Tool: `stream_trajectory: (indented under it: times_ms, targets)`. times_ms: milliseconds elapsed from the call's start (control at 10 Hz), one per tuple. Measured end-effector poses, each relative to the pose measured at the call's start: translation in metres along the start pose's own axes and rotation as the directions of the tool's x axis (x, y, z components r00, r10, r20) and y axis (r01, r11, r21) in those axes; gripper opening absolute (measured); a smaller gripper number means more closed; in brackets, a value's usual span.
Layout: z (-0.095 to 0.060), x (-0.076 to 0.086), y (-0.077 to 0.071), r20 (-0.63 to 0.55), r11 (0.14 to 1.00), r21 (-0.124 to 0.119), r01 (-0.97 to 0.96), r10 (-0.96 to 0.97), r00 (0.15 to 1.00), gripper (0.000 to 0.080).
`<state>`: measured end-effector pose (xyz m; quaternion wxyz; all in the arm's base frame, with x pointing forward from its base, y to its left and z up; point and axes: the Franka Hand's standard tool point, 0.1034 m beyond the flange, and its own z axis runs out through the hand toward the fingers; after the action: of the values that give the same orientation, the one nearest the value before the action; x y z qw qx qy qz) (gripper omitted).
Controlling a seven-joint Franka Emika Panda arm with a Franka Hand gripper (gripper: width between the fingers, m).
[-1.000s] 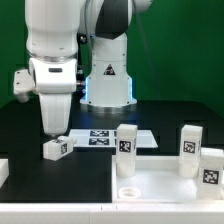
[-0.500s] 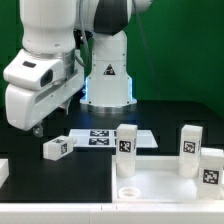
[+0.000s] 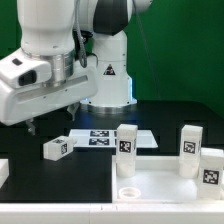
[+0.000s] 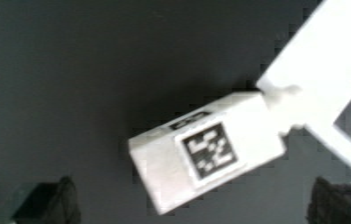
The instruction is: Assemble square table
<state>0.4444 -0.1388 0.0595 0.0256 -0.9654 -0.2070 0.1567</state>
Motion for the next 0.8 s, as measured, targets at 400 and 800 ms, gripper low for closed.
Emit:
stream_trajectory:
  times_ms: [400, 800]
  targets:
    - [0.005, 0.006, -0.005, 0.023, 0.945, 0.066, -0.32, 0.32, 0.947, 0.0649]
    - [0.014, 0.012, -0.001, 0.146, 0.768, 0.15, -0.622, 0.605, 0.783, 0.0649]
